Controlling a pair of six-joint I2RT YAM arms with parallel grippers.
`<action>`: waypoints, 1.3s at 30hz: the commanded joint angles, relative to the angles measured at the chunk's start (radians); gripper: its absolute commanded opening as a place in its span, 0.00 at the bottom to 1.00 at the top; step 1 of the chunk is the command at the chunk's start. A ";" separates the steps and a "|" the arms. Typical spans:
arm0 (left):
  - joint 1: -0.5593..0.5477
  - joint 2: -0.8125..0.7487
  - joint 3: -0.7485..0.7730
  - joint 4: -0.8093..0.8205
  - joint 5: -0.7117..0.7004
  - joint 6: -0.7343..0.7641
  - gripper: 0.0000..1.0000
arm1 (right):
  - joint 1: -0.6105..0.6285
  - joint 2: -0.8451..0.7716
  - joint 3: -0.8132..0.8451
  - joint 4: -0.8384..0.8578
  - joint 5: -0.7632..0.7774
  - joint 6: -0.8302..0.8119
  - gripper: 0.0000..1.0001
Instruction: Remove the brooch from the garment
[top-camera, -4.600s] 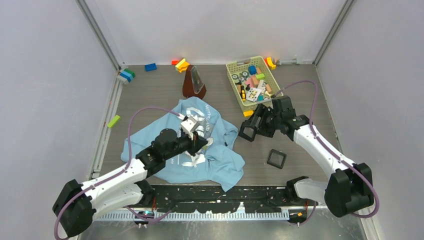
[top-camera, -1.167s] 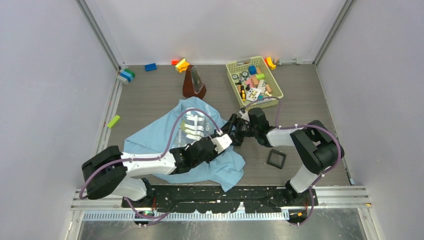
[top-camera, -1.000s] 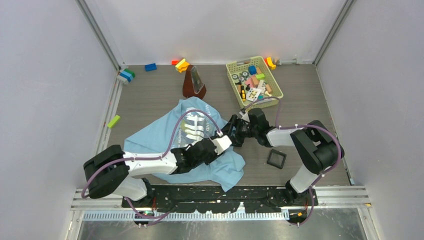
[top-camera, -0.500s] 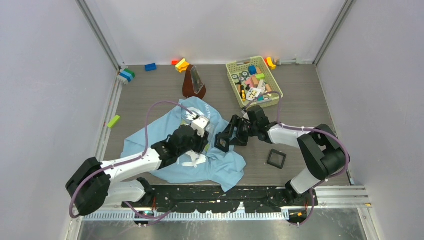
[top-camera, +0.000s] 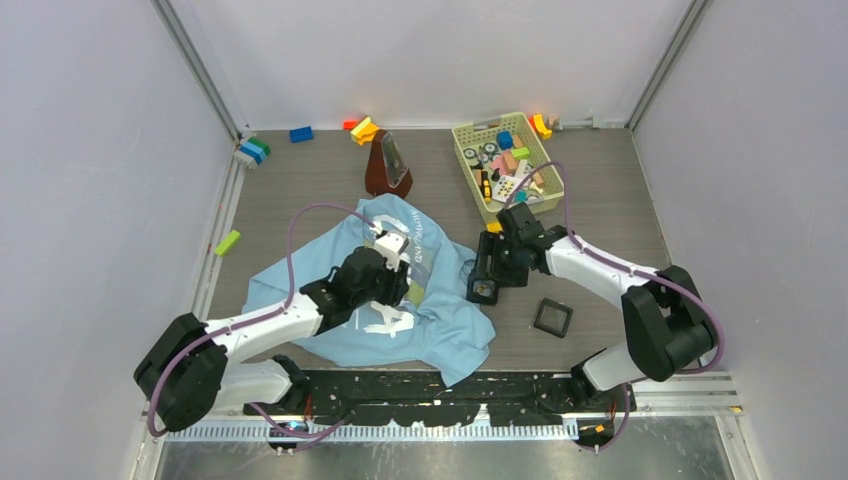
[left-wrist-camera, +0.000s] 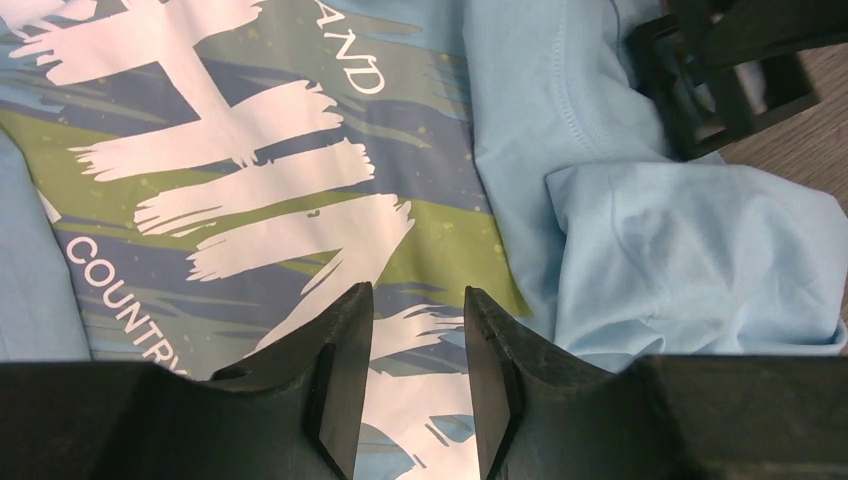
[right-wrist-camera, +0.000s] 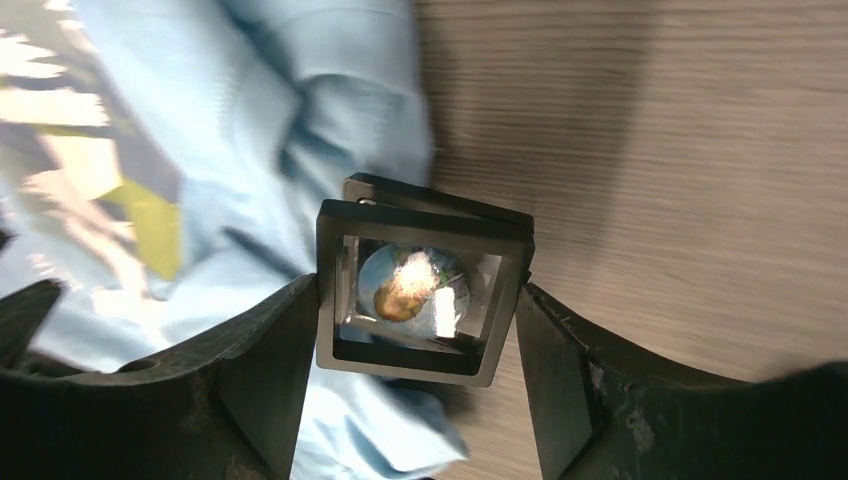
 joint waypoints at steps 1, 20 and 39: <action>0.007 -0.020 0.025 0.004 0.017 -0.009 0.41 | -0.039 -0.041 0.045 -0.202 0.234 -0.097 0.34; 0.045 -0.099 -0.010 -0.043 -0.167 -0.069 0.57 | -0.051 -0.038 0.170 -0.202 0.397 -0.120 0.95; 0.517 0.114 0.228 -0.132 -0.007 -0.165 0.88 | 0.141 0.399 0.511 0.035 0.190 -0.173 0.68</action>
